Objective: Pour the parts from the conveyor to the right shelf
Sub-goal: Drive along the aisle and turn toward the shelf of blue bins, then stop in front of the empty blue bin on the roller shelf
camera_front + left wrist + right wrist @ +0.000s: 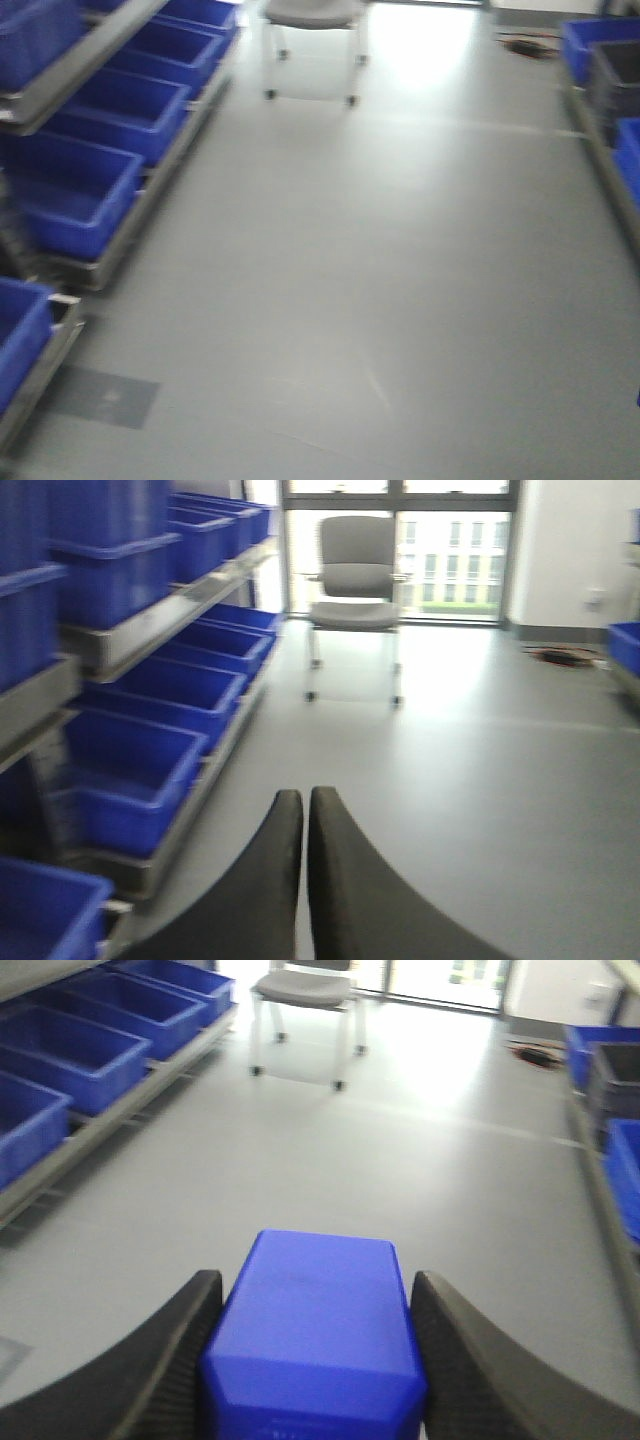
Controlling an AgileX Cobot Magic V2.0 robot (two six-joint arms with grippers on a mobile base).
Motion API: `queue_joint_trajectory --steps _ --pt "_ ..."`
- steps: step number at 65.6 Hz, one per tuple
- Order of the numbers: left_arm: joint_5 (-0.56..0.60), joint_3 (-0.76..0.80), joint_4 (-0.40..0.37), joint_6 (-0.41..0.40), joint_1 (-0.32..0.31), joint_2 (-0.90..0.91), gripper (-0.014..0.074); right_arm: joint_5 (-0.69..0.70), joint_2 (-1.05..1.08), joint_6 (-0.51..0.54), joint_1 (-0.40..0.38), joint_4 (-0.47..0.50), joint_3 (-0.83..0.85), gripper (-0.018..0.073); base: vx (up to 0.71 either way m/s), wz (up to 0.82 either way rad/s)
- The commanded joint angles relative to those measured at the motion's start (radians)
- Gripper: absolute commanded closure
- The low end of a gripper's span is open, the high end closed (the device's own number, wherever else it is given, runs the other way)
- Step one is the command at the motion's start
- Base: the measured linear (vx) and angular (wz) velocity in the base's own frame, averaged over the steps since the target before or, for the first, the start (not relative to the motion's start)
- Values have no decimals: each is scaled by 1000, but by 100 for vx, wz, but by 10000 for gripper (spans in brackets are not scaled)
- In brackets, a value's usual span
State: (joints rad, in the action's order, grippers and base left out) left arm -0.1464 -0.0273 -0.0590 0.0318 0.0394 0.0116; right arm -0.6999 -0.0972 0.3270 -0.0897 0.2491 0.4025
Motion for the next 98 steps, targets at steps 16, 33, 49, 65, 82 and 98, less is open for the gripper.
queue_joint_trajectory --steps 16,33,49,65,82,98 --pt "76 20 -8 -8 -6 2 603 77 -11 8 -4 4 25 564 28 107" --pt "76 20 -8 -8 -6 2 603 77 -11 8 -4 4 25 564 28 106" --pt "76 20 -8 -8 -6 2 603 77 -11 8 -4 4 25 564 27 101" --pt "76 20 -8 -8 -6 2 603 77 -11 8 -4 4 25 564 19 77" --pt "76 20 -8 -8 -6 2 603 77 -11 8 -4 5 25 564 17 65" --pt "76 20 -8 -8 -6 2 603 77 -11 8 -4 5 25 564 17 46"
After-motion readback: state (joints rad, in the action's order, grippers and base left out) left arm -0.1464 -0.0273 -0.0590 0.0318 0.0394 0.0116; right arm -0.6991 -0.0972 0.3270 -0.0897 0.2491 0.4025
